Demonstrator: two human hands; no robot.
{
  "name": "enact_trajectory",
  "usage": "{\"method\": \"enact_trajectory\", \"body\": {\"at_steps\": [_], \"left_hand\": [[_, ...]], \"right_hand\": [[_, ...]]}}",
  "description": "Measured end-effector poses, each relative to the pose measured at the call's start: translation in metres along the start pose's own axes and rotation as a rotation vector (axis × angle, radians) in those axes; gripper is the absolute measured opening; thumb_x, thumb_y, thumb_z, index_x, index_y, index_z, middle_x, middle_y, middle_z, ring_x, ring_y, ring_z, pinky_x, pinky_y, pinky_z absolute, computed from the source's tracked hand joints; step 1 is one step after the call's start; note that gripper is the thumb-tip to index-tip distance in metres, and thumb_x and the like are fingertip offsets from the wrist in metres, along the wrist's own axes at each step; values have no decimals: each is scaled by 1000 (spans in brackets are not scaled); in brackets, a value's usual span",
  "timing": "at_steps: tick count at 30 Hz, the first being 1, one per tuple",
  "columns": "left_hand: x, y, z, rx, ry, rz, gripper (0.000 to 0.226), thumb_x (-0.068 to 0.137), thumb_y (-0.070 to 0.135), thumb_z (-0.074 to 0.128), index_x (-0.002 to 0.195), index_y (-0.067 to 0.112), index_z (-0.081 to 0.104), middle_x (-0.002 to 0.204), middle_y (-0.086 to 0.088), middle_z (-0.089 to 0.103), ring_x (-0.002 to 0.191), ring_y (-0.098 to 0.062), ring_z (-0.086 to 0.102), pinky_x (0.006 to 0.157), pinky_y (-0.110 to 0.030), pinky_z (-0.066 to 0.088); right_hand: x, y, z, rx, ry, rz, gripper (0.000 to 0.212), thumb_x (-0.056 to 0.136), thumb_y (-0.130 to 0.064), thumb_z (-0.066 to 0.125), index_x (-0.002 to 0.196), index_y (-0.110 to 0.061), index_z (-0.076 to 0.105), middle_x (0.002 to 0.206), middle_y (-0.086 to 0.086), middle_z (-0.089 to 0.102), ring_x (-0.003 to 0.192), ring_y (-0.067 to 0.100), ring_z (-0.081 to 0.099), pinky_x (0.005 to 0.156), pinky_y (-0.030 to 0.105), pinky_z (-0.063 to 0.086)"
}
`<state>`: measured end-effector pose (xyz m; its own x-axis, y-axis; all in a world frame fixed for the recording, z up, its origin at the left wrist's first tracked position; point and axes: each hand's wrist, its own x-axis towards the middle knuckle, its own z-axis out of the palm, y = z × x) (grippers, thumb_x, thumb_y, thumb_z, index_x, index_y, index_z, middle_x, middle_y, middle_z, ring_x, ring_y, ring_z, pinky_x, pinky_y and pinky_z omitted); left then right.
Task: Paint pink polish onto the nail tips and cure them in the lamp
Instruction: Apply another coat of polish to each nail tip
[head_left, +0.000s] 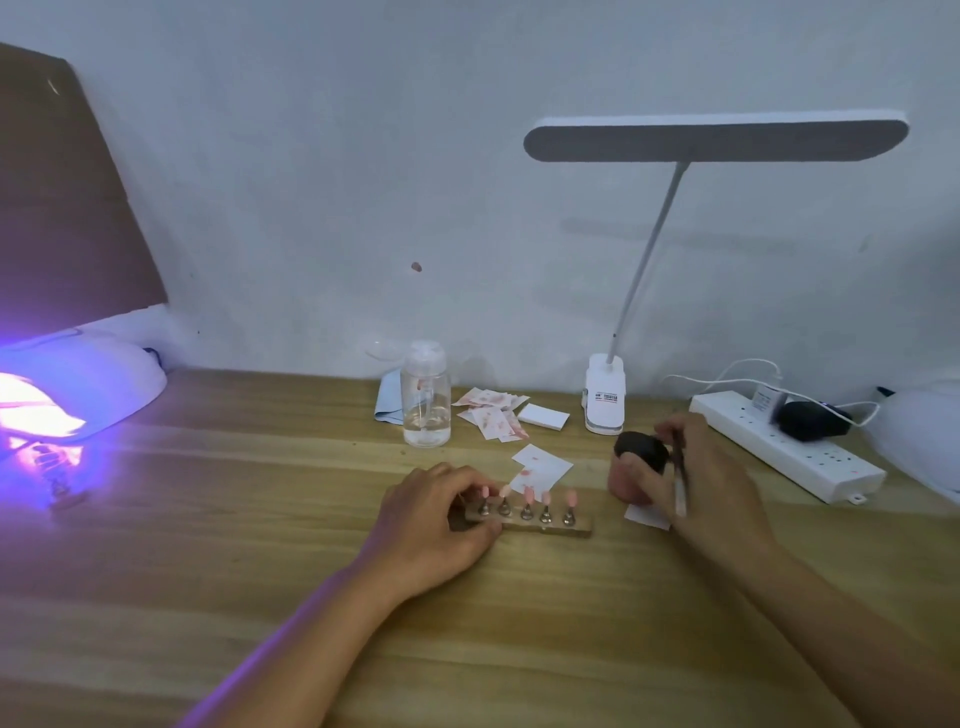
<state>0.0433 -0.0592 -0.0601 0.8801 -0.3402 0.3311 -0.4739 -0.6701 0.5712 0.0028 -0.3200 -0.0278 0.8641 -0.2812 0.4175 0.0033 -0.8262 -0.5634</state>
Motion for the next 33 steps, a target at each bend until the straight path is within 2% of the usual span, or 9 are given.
{"method": "enact_trajectory", "body": {"at_steps": [3, 6, 9, 13, 15, 17, 22, 28, 33], "left_hand": [[-4, 4, 0, 26, 20, 3, 41, 81, 44, 69, 119, 43, 55, 94, 26, 56, 98, 2, 52, 97, -31, 43], [-8, 9, 1, 193, 81, 63, 54, 80, 49, 63, 129, 39, 44, 105, 25, 53, 109, -3, 50, 101, -28, 37], [-11, 24, -1, 277, 227, 194, 62, 76, 57, 58, 131, 30, 49, 119, 16, 56, 115, -8, 51, 101, -26, 34], [-18, 62, 12, 135, 213, 331, 72, 70, 74, 57, 127, 30, 50, 120, 17, 59, 111, 0, 49, 99, -22, 32], [-21, 75, 19, 6, 185, 312, 61, 72, 72, 56, 121, 38, 46, 111, 22, 60, 101, 8, 48, 93, -21, 36], [-21, 78, 21, -145, 191, 248, 49, 72, 65, 59, 113, 42, 46, 100, 22, 63, 95, 5, 54, 86, -25, 45], [-22, 74, 26, -255, 56, 183, 49, 75, 55, 68, 118, 38, 51, 107, 20, 65, 102, -1, 60, 85, -34, 52], [-25, 81, 36, -218, 43, 175, 59, 70, 62, 67, 121, 42, 46, 114, 26, 63, 107, 9, 57, 90, -21, 49], [-30, 88, 42, -185, -45, 238, 50, 74, 52, 67, 118, 42, 45, 113, 26, 61, 106, 5, 57, 89, -29, 50]], "right_hand": [[0, 6, -1, 20, 27, -12, 41, 81, -40, 72, 109, -25, 45, 104, -6, 60, 93, 20, 60, 82, 38, 49], [-4, 5, -12, 118, 141, 29, 50, 78, -39, 71, 114, -22, 41, 101, -7, 58, 89, 20, 60, 78, 40, 50], [-17, -8, -25, 203, 212, -12, 48, 75, -42, 65, 111, -23, 39, 91, -4, 60, 81, 22, 61, 71, 39, 47], [-39, -39, -22, 139, 90, -157, 50, 69, -53, 63, 107, -27, 42, 76, -7, 59, 68, 10, 59, 62, 35, 49], [-46, -49, -15, 171, 37, -186, 51, 68, -56, 62, 107, -29, 42, 75, -9, 58, 66, 4, 58, 54, 20, 45], [-49, -53, -12, 193, 42, -194, 51, 68, -57, 62, 106, -29, 42, 73, -10, 56, 68, 0, 57, 49, 13, 41], [-52, -49, -14, 244, 75, -158, 50, 69, -52, 66, 105, -25, 45, 73, -7, 59, 66, 6, 59, 61, 33, 47], [-38, -23, -36, 390, 107, -41, 41, 75, -33, 68, 107, -22, 44, 91, -5, 62, 82, 9, 63, 78, 39, 51], [-31, 25, -36, 134, 30, 31, 56, 76, -12, 76, 119, -6, 41, 108, 6, 58, 105, 30, 56, 91, 43, 46]]}}
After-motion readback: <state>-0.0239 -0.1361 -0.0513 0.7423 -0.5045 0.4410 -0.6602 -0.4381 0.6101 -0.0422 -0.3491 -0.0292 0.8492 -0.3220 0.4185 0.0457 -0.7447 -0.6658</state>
